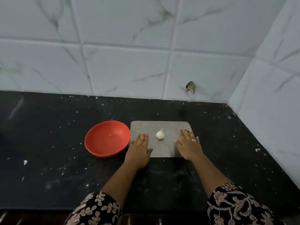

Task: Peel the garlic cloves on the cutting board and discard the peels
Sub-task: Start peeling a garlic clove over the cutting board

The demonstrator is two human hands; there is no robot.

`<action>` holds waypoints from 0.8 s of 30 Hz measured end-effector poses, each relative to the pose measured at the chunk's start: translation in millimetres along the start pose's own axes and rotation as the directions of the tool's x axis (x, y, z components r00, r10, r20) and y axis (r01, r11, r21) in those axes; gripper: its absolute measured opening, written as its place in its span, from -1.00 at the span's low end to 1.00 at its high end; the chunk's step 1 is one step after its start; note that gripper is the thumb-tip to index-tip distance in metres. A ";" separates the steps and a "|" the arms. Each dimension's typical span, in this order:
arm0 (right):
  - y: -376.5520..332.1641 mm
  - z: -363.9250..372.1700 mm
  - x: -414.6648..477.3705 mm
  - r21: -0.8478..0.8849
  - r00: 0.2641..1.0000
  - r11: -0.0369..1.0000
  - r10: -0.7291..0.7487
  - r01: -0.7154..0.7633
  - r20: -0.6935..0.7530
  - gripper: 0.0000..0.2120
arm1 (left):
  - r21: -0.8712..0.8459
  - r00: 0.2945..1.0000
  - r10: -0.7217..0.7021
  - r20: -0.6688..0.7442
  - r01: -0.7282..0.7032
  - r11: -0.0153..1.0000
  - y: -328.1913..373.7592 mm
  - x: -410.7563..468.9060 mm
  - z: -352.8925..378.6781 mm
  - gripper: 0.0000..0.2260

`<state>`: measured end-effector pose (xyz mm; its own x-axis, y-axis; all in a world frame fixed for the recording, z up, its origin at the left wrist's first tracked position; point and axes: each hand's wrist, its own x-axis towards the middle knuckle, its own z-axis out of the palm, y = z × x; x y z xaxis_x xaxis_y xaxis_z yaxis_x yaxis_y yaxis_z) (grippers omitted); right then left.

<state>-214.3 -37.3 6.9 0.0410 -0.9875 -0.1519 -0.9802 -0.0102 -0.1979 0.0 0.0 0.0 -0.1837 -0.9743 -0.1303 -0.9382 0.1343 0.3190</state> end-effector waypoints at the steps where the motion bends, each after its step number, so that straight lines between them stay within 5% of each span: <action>1: 2.9 6.6 1.2 0.014 0.999 1.000 0.025 -0.026 0.044 -0.40 | 0.005 1.000 -0.020 0.024 0.020 1.000 -3.4 2.5 4.4 -0.43; 4: 13.4 27.7 8.0 0.043 0.985 0.994 0.091 -0.098 0.145 -0.38 | -0.024 0.991 -0.080 0.105 0.083 0.996 -14.4 12.6 14.8 -0.44; 13: 15.1 48.8 13.8 -0.017 0.995 0.996 0.091 -0.091 0.040 -0.38 | 0.053 0.996 -0.072 0.053 0.069 0.996 -28.1 28.0 36.7 -0.44; 24: 13.2 57.0 -51.3 -0.008 0.993 0.997 0.076 -0.075 0.092 -0.39 | 0.154 0.998 -0.062 0.034 0.056 0.986 -25.7 -25.4 51.6 -0.43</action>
<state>-218.3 22.2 -43.1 -0.0155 -0.9668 -0.2551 -0.9820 0.0627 -0.1781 13.6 30.7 -53.3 -0.1350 -0.9741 -0.1814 -0.9811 0.1057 0.1624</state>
